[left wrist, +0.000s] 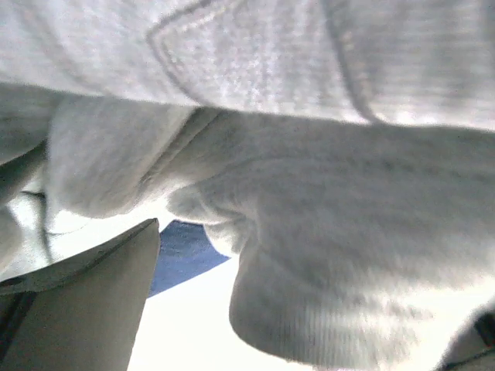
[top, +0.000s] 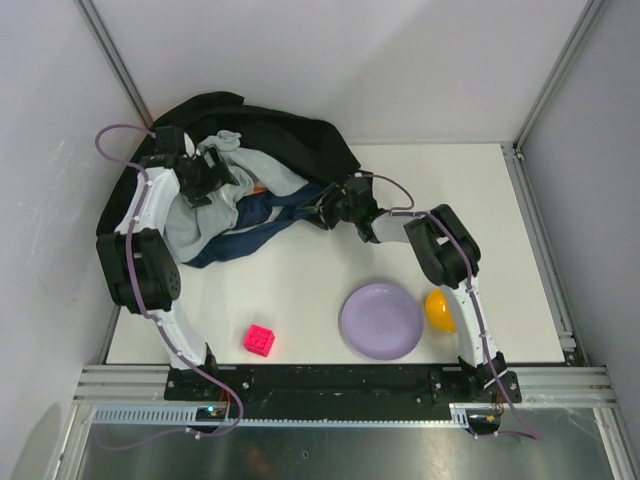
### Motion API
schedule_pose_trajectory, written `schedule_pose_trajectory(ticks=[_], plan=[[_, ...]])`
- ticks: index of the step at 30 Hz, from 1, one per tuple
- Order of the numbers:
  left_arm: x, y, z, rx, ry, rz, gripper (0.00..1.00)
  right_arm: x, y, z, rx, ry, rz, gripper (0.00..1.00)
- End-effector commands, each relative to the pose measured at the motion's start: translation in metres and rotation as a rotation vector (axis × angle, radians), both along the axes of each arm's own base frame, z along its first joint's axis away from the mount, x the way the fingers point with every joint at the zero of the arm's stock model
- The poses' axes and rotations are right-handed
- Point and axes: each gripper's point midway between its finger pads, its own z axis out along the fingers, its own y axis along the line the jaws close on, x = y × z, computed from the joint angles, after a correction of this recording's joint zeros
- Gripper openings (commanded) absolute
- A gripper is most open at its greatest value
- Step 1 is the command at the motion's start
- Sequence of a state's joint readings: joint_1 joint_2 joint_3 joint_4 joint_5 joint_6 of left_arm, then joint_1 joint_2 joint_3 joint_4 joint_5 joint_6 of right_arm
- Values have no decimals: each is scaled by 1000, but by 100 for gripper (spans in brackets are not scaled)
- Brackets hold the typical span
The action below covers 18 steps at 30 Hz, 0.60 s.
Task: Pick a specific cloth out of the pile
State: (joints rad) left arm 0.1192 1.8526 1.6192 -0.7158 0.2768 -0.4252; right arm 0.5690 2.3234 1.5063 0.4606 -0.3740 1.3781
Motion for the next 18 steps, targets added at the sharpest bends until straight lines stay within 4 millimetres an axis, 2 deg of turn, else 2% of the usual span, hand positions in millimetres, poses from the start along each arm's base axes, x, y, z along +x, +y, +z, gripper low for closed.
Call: schedule_pose_trajectory(ticks=[1,2,4,7,10,12,14,18], plan=[[-12,-6,29,42,-81,-19,100,6,-35,31,-6,-109,-3,0],[-16,-9,30,46,-83,-24,100,2,-37,30,-23,-109,19,0],[-24,-15,31,52,-82,-35,100,-8,-37,32,-50,-119,73,15],[-37,-25,34,75,-88,-52,100,-23,-40,34,-115,-126,107,52],[-46,-28,35,117,-93,-61,100,-38,-45,37,-206,-131,117,79],[-53,-34,35,145,-96,-77,100,-48,-45,44,-257,-147,123,89],[-58,-35,33,166,-89,-81,100,-57,-45,47,-307,-158,127,95],[-63,-29,28,210,-75,-77,100,-72,-40,54,-369,-182,135,99]])
